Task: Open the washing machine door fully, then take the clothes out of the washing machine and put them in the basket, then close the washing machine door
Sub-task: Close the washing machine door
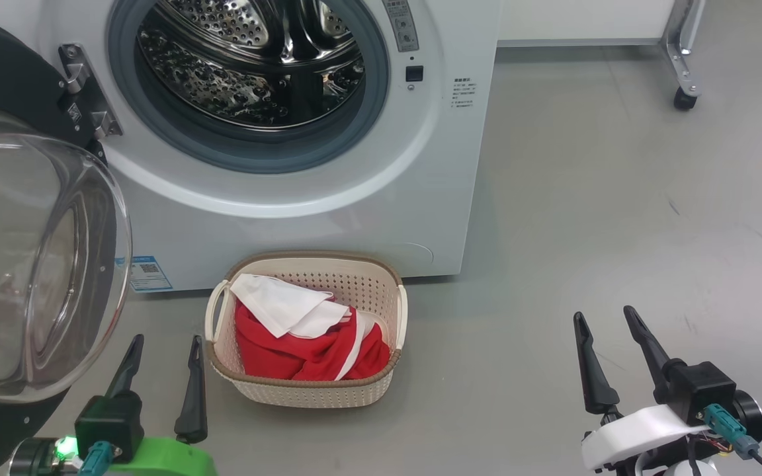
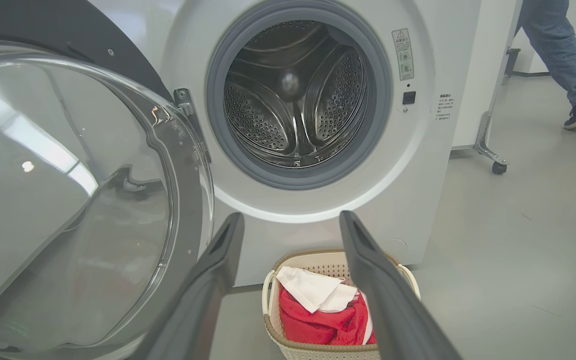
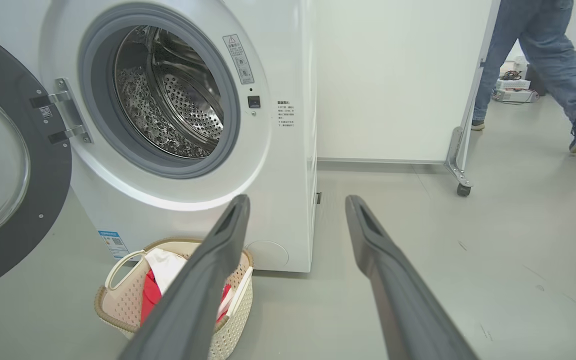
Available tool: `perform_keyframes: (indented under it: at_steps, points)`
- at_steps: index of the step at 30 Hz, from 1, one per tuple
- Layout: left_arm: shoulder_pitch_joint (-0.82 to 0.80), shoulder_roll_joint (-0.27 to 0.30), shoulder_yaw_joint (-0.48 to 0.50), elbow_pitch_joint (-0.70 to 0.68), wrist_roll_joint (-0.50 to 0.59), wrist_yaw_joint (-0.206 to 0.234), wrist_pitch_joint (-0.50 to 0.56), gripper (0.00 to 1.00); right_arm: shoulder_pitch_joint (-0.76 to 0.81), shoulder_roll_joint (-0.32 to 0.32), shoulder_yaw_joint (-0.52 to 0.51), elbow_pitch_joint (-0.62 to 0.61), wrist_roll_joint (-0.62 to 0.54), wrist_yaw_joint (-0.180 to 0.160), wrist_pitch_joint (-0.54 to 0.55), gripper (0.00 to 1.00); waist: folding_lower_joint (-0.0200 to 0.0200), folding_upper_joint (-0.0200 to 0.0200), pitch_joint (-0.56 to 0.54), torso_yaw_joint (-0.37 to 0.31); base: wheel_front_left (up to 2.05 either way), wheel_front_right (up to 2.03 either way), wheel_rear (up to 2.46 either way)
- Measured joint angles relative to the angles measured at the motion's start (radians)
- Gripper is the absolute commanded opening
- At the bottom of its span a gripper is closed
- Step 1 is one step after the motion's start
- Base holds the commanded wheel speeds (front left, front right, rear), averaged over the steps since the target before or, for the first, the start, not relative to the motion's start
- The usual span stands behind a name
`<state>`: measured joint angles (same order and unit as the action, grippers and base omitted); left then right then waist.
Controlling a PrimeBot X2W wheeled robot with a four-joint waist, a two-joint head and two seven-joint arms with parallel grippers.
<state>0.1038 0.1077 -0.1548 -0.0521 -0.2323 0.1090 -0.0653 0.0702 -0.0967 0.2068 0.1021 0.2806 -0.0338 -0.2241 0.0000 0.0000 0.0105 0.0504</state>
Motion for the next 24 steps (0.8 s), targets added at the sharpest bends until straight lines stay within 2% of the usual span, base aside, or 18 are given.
perform_keyframes:
  at_steps: [10, 24]
  points:
    - [0.0, -0.004, -0.01, 0.0, 0.013, 0.0, 0.003, 1.0, 0.001, -0.013, -0.006, -0.014, 0.0, 0.0, 0.0, 1.0, 0.0, 0.0, 0.003, 0.073, 0.0, 0.0, 0.0]
    - [0.0, -0.022, 0.017, -0.006, 0.014, 0.002, -0.005, 1.0, -0.001, -0.034, 0.01, -0.032, -0.002, 0.007, 0.021, 1.0, 0.0001, 0.0, 0.021, 0.245, 0.0, 0.0, 0.0]
